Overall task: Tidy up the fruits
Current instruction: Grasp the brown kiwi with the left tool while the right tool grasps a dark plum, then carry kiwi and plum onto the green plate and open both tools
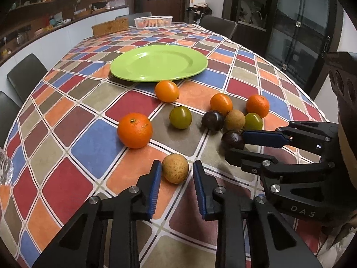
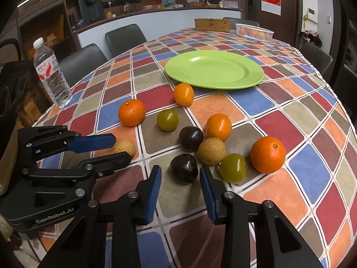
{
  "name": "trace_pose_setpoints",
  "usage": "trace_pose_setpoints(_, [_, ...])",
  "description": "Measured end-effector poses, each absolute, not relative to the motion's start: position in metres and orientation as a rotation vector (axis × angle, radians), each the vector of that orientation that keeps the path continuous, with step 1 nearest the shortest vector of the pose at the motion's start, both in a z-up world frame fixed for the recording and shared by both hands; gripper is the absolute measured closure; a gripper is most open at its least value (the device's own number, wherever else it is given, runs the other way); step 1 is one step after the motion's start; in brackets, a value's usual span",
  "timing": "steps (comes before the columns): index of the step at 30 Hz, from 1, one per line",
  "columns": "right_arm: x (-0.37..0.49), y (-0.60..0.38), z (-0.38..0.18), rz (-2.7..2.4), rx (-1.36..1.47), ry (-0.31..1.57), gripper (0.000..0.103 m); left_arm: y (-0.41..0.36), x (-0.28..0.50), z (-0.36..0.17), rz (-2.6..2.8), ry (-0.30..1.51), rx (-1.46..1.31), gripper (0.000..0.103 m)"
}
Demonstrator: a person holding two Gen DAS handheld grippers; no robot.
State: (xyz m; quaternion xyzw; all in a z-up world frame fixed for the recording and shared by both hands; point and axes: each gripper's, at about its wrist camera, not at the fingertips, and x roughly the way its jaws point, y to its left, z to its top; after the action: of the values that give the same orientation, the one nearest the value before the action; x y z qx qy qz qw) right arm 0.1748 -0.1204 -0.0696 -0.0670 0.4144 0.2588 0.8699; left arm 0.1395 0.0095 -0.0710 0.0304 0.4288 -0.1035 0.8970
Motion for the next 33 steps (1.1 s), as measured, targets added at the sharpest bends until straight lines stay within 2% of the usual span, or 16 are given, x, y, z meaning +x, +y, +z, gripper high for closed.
trace_pose_setpoints(6, [0.18, -0.12, -0.075, 0.553, -0.14, 0.889, 0.077, 0.01, 0.141, -0.072, -0.206, 0.902, 0.052, 0.077])
trace_pose_setpoints(12, [0.18, -0.121, -0.073, 0.58, -0.134, 0.892, 0.077, 0.008, 0.138, -0.066, -0.177, 0.893, 0.048, 0.077])
trace_pose_setpoints(20, [0.18, -0.129, -0.047, 0.595, -0.093, 0.839, 0.077, 0.007, 0.139, -0.033, -0.14, 0.811, 0.064, 0.077])
trace_pose_setpoints(33, [0.236, -0.136, -0.008, 0.591, -0.079, 0.758, 0.077, -0.004, 0.192, 0.005, -0.112, 0.706, 0.126, 0.077])
